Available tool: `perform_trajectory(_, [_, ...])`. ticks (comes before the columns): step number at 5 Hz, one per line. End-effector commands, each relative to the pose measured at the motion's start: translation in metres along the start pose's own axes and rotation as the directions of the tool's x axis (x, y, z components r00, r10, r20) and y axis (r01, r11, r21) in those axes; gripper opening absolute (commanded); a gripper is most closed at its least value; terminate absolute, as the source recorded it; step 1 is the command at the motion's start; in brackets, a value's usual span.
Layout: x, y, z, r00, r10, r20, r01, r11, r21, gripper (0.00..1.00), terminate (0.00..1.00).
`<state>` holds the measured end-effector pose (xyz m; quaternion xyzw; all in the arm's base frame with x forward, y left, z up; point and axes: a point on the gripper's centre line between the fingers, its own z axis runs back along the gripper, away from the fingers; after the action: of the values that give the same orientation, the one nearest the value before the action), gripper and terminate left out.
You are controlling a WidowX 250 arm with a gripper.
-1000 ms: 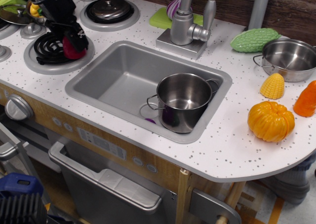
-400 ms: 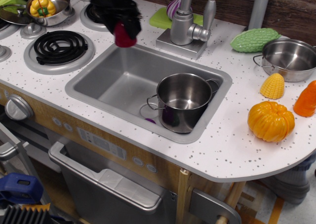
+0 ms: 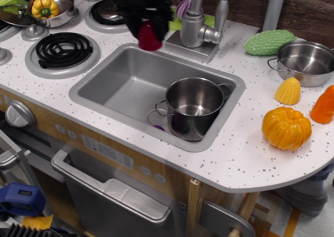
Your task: Put sweet potato in pot which is in sink
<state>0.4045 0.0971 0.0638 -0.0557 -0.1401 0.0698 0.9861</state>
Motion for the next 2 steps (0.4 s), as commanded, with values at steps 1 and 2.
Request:
perform_trajectory(1, [0.0091, -0.0126, 0.0305, 0.994, 0.041, 0.100, -0.042, 0.999, 0.006, 0.00, 0.00])
perform_trajectory(2, [0.0094, -0.0149, 0.0274, 0.993, 0.056, 0.107, -0.057, 0.998, 0.005, 0.00, 0.00])
